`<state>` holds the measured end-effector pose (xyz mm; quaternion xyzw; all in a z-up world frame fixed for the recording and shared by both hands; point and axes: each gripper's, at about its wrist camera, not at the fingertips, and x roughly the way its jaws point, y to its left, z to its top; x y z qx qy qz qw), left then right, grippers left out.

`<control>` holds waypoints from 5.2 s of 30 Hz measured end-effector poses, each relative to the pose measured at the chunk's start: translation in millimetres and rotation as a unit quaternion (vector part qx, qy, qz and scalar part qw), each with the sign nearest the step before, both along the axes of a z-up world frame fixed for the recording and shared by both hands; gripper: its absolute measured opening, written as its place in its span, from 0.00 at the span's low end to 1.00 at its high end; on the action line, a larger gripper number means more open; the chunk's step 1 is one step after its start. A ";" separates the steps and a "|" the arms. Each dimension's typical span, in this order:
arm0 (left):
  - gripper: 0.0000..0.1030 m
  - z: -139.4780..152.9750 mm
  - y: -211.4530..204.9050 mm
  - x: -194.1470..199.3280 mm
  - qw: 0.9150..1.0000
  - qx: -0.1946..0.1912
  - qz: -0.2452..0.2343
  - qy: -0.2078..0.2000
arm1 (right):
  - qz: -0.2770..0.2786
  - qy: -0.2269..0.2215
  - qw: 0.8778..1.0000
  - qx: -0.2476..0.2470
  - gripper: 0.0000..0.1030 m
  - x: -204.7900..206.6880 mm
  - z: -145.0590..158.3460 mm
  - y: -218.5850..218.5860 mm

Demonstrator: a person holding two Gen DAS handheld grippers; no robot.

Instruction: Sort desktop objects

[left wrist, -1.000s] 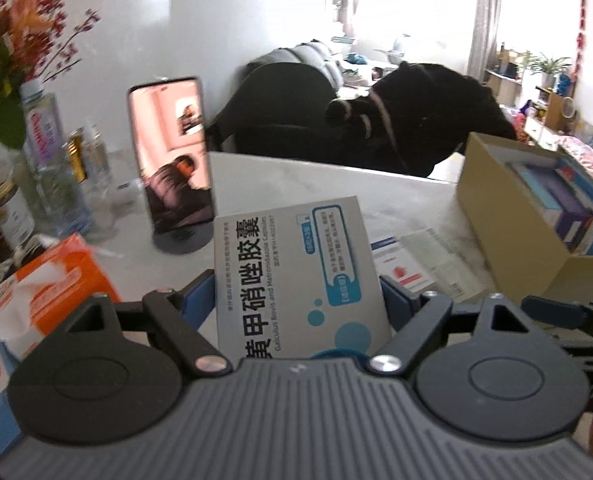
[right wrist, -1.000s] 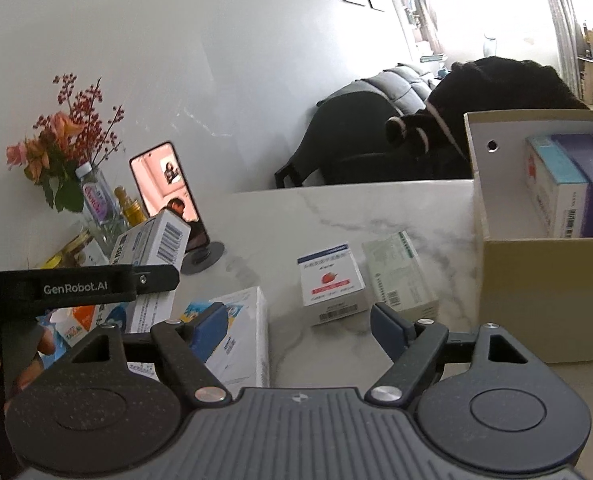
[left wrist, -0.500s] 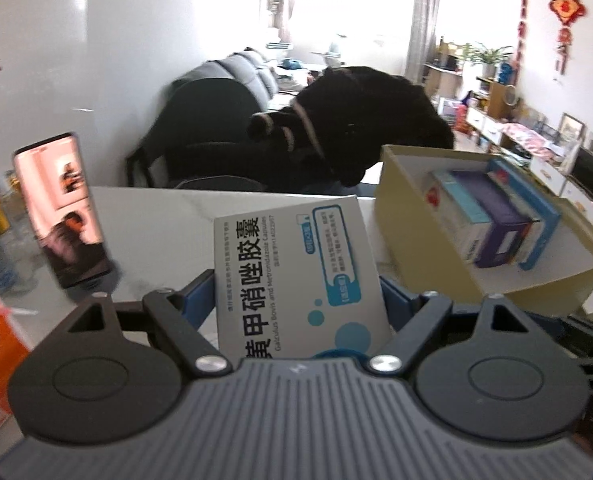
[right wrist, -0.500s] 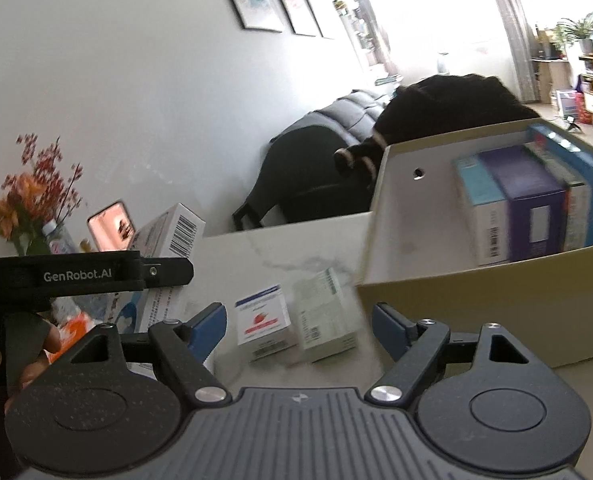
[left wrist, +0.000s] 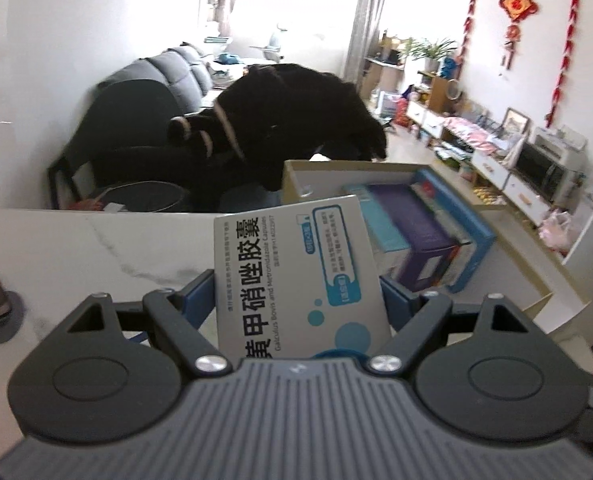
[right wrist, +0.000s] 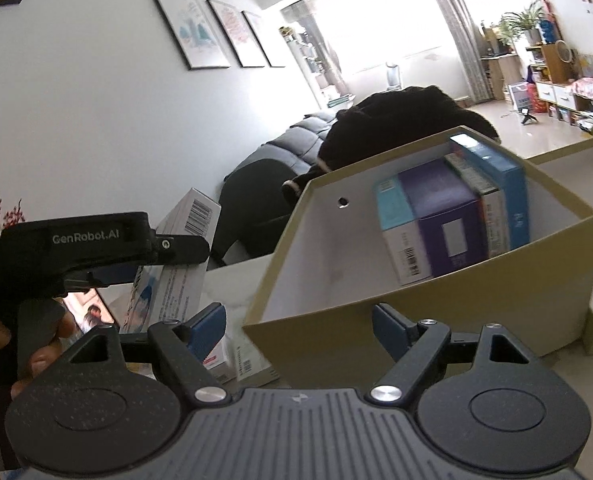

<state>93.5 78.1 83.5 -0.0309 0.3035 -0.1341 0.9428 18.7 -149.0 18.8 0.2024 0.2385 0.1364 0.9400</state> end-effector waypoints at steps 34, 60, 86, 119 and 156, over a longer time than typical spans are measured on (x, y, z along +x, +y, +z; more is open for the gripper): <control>0.81 -21.0 7.2 15.3 0.983 -0.172 -0.035 0.050 | 0.125 0.061 0.989 0.046 0.35 37.7 43.2 3.8; 0.91 -3.3 90.0 -46.2 0.982 -0.180 0.039 -0.028 | 0.069 0.126 0.985 0.091 0.32 128.0 74.0 -24.5; 0.92 -29.9 129.2 -73.3 0.977 -0.191 0.089 0.012 | -0.013 0.167 0.958 -0.235 0.32 248.2 -2.9 60.4; 0.93 -44.8 141.9 -75.8 0.975 -0.193 0.111 0.028 | -0.027 0.074 0.888 -0.452 0.64 244.4 -10.3 101.0; 1.00 -80.9 178.9 -80.2 0.961 -0.124 0.225 0.100 | -0.020 0.024 0.993 -0.117 0.99 84.1 55.4 25.7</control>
